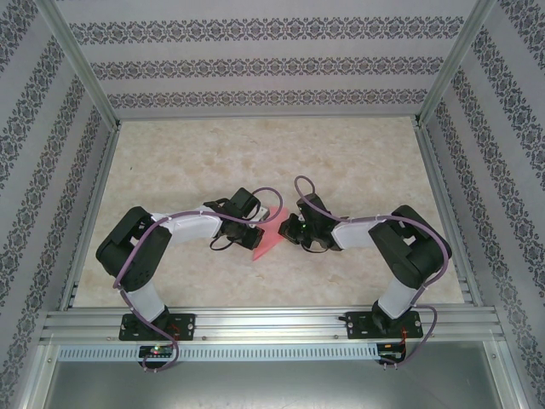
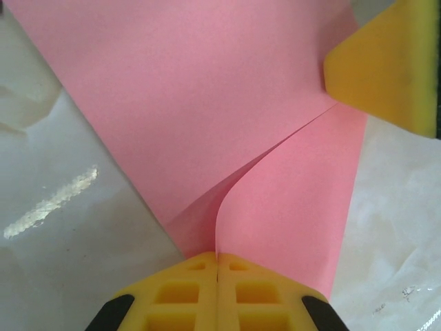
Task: Fold a paper plane with a square sheet of paper (pick it up from the middle)
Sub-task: Third fold the triangle at the center of the table.
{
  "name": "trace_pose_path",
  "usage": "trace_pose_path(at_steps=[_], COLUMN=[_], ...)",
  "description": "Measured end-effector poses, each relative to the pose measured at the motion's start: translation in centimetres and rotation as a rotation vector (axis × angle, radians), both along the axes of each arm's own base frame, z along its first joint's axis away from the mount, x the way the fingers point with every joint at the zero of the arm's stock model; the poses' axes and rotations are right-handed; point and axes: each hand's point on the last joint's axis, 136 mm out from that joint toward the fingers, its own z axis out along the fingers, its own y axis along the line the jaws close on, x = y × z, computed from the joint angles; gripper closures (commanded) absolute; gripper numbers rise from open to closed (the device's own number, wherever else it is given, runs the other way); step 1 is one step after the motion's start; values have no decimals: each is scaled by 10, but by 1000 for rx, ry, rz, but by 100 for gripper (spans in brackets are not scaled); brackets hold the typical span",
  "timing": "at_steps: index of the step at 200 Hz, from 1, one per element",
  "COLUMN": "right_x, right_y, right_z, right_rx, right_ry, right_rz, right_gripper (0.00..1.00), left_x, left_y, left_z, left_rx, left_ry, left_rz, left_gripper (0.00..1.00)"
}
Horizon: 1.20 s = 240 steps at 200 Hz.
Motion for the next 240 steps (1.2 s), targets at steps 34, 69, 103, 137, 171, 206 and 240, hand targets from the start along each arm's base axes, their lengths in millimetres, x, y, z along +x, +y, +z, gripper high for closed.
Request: trace_pose_path(at_steps=[34,69,103,137,171,206,240], right_x=[-3,-2,-17,-27,-37,-34,-31], right_y=[-2,11,34,45,48,53,56], right_z=[9,35,41,34,24,28,19], right_rx=[-27,13,45,91,98,124,129], right_ry=[-4,-57,-71,-62,-41,-55,-49], right_rz=[16,45,100,92,84,73,61], right_gripper=[90,90,91,92,92,92,92], left_x=[1,1,1,1,1,1,1], left_y=[2,2,2,3,3,3,3], left_z=[0,0,0,0,0,0,0], left_rx=[7,10,10,10,12,12,12], left_ry=[-5,-7,-7,-8,-8,-8,-9], left_rz=[12,14,14,15,15,15,15], left_gripper=[100,100,100,100,100,100,100])
